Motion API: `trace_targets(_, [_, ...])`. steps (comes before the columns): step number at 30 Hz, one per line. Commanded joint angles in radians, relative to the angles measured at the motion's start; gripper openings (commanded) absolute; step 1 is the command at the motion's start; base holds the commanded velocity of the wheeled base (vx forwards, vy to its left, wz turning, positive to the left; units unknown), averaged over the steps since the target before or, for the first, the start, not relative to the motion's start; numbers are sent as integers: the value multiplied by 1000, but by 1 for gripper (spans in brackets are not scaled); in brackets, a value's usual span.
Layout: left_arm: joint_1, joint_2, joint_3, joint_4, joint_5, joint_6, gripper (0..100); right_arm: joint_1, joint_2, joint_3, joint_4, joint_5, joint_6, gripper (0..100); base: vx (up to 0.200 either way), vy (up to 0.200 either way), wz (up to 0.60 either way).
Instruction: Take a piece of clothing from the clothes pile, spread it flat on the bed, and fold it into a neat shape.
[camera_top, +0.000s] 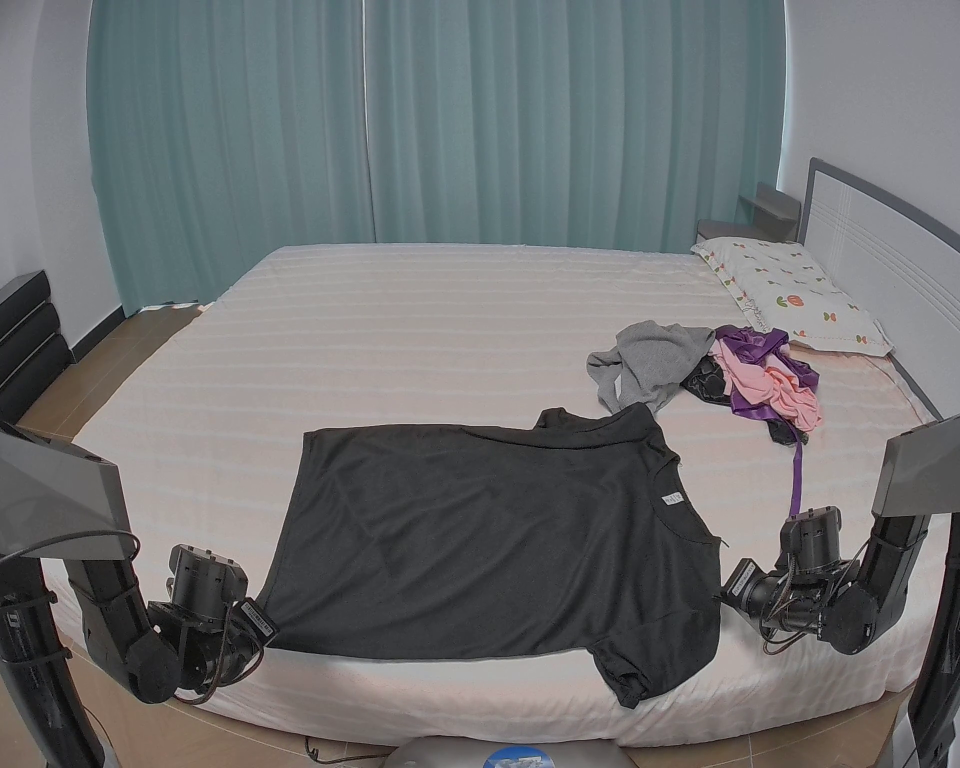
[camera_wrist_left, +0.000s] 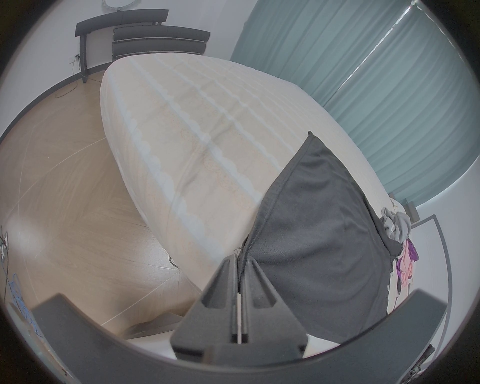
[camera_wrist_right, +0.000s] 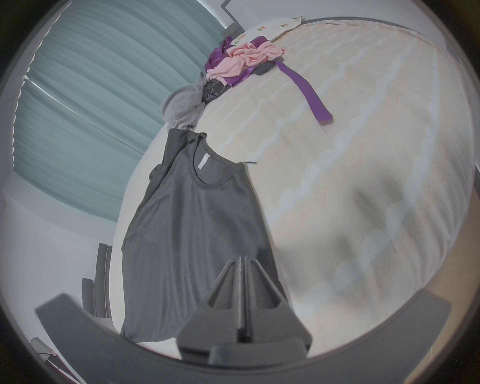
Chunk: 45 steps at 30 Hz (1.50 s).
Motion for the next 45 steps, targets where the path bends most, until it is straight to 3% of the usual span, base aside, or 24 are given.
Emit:
trace_targets(1, [20, 0, -5, -4, 1, 0, 0, -3, -10, -30, -1, -2, 0, 0, 0, 0, 0])
trace_targets(12, [42, -8, -20, -4, 4, 0, 0, -10, 7, -20, 11, 9, -6, 0, 0, 0, 0])
trace_targets(13, [42, -5, -22, -5, 4, 0, 0, -10, 12, -14, 2, 13, -5, 100, 0, 0, 0])
trace_targets(27, [42, -10, -19, -5, 4, -4, 0, 5, 71, -22, -6, 56, -8, 100, 0, 0, 0])
trace_targets(28, [42, -10, -14, -5, 4, -4, 0, 5, 78, -36, -12, 58, -14, 0, 0, 0, 0])
trace_targets(41, [47, -14, -22, -2, 7, -2, 0, -16, 16, -123, 0, 49, -22, 0, 0, 0, 0])
trace_targets(45, [80, -16, -39, 1, 7, 0, 0, -18, -5, -159, 32, 47, -22, 0, 0, 0, 0])
